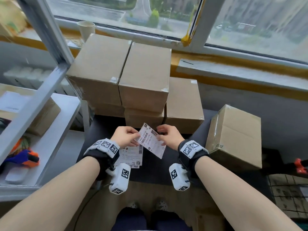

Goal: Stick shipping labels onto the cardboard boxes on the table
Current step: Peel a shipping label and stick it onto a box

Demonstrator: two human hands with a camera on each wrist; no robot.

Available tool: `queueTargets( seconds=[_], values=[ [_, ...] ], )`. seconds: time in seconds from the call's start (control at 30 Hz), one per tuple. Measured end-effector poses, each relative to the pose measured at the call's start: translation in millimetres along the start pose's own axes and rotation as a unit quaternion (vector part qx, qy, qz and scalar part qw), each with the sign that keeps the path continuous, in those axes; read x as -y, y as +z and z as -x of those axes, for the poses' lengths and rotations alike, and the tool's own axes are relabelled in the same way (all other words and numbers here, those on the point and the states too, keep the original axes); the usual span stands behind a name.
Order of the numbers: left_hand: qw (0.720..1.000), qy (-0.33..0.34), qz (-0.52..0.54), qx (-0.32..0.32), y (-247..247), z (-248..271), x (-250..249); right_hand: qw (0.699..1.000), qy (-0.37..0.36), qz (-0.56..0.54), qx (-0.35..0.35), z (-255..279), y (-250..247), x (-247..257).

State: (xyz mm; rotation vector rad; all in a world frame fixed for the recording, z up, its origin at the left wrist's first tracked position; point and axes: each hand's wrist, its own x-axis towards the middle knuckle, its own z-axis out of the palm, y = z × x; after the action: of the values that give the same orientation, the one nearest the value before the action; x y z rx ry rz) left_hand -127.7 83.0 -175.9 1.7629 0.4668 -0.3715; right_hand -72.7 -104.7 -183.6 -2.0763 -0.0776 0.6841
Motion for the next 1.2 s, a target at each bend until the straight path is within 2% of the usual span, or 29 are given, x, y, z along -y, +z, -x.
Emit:
queueTargets(
  seconds=[0.1,0.23,0.3,0.5,0.67,1.0,1.2],
  values=[
    [0.999,-0.022,0.034,-0.019,3.2,1.8,-8.7,0.999,-0.028,-0.018,-0.032,4.5,-3.8,5.2],
    [0.997,-0.037,0.066,-0.017,10.1,4.0,-20.8,0.995,-0.06,-0.072,0.014,17.5,-2.7,14.6],
    [0.996,-0.037,0.077,-0.011,14.9,5.8,-28.2,0.994,-0.066,-0.084,0.016,21.8,-2.3,16.0],
    [0.998,-0.019,0.057,-0.028,30.3,11.4,-37.3,0.985,-0.06,-0.161,0.028,30.9,-1.3,13.9],
    [0.996,-0.032,0.088,-0.008,38.9,16.2,-40.2,0.975,-0.051,-0.214,0.019,35.9,-4.6,6.5],
    [0.994,-0.034,0.099,0.012,44.9,17.7,-37.9,0.969,-0.044,-0.242,0.013,37.9,-7.8,2.1],
    [0.997,-0.015,0.08,-0.003,49.0,15.4,-33.9,0.966,-0.027,-0.255,0.022,38.3,-6.9,3.2]
  ],
)
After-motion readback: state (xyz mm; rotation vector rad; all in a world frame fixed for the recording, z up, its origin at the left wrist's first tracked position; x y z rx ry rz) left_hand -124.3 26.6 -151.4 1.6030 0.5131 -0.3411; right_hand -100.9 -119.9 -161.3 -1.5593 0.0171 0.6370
